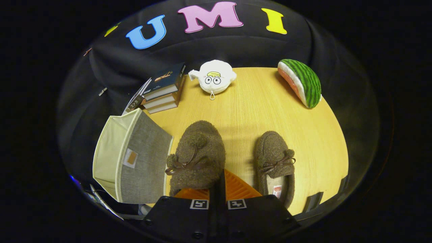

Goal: Open the storage box then place both shoes into the box .Put the left shoe in first, then the right shoe, with the right side of both shoes facing outward in a uniform manner.

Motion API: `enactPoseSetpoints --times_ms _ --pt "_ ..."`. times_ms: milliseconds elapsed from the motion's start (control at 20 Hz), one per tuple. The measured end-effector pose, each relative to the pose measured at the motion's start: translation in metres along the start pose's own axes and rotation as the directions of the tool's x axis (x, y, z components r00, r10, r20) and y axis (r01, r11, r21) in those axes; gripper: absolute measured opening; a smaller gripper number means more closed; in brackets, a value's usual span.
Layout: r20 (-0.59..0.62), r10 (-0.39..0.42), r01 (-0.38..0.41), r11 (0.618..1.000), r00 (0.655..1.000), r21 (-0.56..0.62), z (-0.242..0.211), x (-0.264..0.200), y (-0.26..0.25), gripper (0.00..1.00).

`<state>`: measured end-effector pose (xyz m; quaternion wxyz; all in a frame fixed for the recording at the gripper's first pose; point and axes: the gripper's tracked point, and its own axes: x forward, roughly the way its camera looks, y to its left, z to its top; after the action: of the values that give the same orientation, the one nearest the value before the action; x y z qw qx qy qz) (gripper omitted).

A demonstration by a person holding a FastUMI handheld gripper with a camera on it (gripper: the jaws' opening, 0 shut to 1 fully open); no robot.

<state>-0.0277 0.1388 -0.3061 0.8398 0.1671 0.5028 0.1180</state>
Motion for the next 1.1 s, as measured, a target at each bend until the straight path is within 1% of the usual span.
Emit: enactPoseSetpoints --times_ms 50,150,300,400,600,750,950,1100 --pt "0.011 -0.004 0.005 1.000 1.000 -0.020 0.011 -0.013 0.011 0.06" --pt "0.016 0.026 -0.025 0.999 1.000 -0.030 0.028 -0.032 0.044 0.05" --pt "0.006 0.101 -0.101 0.995 0.995 0.013 0.048 -0.051 0.102 0.06" --pt "0.005 0.120 -0.120 0.993 0.993 0.020 0.057 -0.052 0.136 0.05" --pt "-0.069 0.131 -0.128 0.991 0.989 0.039 0.045 -0.035 0.197 0.05" --pt "-0.116 0.099 -0.097 0.995 0.988 0.025 0.031 -0.016 0.227 0.05" --pt "-0.171 0.095 -0.086 0.995 0.981 0.059 0.016 0.009 0.259 0.06" --pt "-0.183 0.061 -0.051 0.997 0.981 0.060 0.013 0.024 0.266 0.06"
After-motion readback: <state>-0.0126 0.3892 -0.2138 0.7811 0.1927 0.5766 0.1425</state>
